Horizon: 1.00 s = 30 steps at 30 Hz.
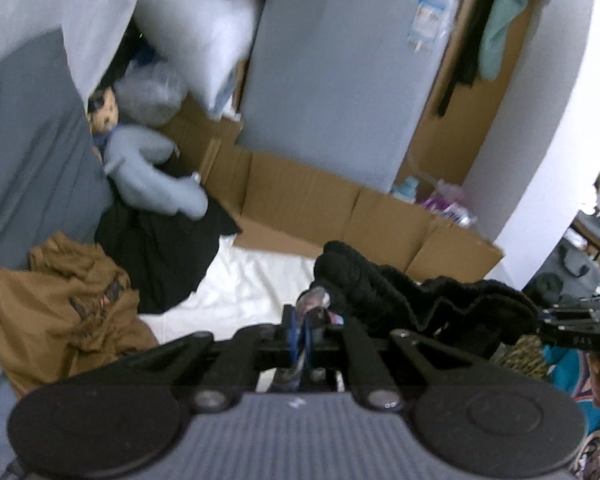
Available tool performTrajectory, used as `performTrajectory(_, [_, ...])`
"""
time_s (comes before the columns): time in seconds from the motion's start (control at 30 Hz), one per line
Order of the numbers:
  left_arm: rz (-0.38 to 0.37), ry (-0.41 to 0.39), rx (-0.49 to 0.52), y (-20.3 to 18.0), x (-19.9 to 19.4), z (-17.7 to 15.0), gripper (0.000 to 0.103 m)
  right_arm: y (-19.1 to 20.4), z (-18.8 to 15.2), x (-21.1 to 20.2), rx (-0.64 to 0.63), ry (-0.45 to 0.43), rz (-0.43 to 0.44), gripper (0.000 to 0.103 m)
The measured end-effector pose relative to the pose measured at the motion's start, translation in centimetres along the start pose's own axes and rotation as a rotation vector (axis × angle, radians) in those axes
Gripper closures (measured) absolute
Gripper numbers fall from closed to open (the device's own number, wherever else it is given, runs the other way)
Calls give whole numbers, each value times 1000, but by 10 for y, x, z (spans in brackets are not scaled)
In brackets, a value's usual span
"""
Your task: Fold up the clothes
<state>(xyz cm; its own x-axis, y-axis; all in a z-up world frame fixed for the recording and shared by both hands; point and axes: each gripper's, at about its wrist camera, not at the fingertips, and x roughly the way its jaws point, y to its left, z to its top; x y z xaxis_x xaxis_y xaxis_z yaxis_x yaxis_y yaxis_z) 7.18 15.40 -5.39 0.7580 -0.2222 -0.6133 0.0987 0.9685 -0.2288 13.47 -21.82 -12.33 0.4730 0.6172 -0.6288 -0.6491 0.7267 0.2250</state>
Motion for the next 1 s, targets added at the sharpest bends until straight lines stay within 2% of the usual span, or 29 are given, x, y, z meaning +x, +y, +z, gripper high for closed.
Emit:
performTrajectory(0.27, [-65,-94,88,-39,-71,19,99,38,40,-101,-131,-59,-44,92])
performTrajectory(0.47, [-73,-86,129,-57,-93,26,99,39,46,-154,-165,-76,-48,92])
performTrajectory(0.6, [-98,-76,110,-65,-101,26,99,35,45,-182,-188,-79,-20,92])
performTrajectory(0.8, [-159,-32,115,-70,-89,24,99,27,41,-197,-197,-15,0,92])
performTrajectory(0.9, [-161,19,131,-64,-56,19,99,16,34,-184,-166,17,8,92])
performTrajectory(1.0, [-164,64,108,-53,-20,7,99,1,21,-154,-148,63,6,92])
